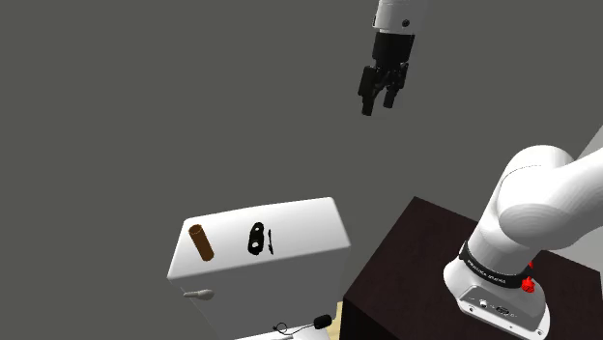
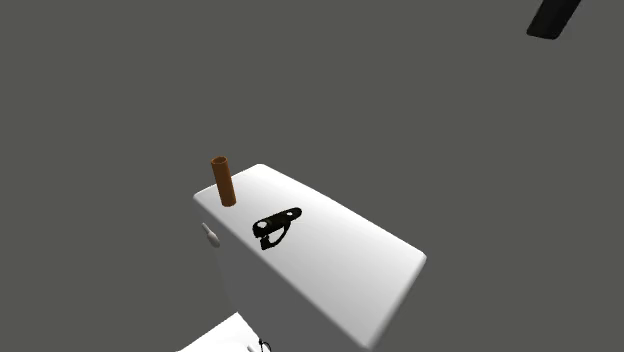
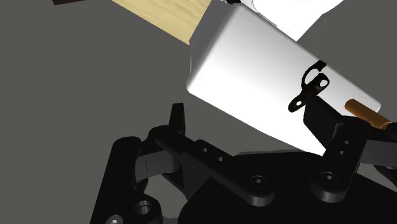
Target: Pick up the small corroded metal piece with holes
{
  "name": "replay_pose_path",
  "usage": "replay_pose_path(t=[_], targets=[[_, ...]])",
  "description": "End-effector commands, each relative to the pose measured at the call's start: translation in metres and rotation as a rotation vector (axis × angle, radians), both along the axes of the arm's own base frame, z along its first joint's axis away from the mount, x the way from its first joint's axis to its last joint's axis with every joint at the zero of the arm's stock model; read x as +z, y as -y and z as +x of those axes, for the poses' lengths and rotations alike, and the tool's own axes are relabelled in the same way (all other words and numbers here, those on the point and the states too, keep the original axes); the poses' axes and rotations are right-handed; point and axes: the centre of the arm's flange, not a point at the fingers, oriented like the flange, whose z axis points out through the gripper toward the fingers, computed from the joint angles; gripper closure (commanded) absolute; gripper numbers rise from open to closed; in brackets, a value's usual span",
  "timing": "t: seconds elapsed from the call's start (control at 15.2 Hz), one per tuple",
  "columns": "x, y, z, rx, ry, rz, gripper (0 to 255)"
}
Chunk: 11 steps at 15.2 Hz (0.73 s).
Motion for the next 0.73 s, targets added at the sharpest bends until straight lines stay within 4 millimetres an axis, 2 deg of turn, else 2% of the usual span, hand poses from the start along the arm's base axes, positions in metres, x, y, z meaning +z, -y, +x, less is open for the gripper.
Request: replay_pose_path(t=[0.0, 0.66], targets=[[0.000, 0.000, 0.000, 0.000, 0.000, 0.000, 0], [-0.083, -0.089, 0.062, -0.124, -0.065, -0.011, 0]])
